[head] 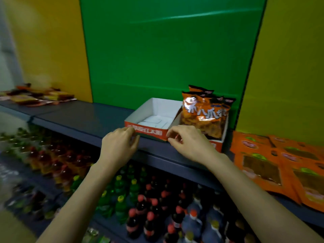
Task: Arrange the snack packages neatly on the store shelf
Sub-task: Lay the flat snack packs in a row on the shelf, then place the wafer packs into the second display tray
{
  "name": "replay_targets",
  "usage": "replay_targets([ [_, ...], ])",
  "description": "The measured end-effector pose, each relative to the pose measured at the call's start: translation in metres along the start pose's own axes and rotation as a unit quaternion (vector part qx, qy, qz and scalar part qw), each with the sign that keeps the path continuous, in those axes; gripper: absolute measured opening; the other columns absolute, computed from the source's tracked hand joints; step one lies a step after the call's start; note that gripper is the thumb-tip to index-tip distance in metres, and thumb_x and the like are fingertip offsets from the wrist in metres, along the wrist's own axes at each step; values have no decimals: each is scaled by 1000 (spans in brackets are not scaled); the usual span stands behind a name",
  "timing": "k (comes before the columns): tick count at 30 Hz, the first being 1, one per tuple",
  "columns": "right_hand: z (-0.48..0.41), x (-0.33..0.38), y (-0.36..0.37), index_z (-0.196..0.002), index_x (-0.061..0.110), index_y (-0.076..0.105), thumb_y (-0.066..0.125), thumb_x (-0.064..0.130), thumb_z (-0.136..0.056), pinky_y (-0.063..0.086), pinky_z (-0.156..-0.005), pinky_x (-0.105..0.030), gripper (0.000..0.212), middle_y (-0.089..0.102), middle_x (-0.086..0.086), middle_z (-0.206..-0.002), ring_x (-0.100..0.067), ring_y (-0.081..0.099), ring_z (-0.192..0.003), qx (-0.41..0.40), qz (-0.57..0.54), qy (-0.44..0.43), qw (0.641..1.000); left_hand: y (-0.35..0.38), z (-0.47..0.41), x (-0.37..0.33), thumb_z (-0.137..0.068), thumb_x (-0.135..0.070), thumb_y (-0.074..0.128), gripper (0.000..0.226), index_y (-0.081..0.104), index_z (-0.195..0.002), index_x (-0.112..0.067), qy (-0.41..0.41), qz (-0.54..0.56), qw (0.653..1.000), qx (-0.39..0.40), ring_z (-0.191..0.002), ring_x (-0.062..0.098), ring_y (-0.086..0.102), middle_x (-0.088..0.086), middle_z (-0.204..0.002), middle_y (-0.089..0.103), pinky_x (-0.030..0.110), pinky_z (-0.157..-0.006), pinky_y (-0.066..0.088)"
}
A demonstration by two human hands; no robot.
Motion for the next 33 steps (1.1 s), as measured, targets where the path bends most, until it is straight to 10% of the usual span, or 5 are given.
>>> replay_targets([
  [33, -415, 357, 355, -113, 27, 60, 54, 33, -90, 47, -87, -33, 25, 65, 5, -114, -18, 59, -107, 142, -88, -109, 980, -19, -28, 576, -93, -48, 41, 36, 58, -103, -18, -183, -151, 970, 55, -99, 19, 61, -2, -105, 65, 30, -71, 46],
])
Point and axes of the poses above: each hand's wrist, its own z-axis away from the middle knuckle, its own y-axis out of the palm, x = y × z, the point moved 7 cm from there along -z, towards the middle knuckle
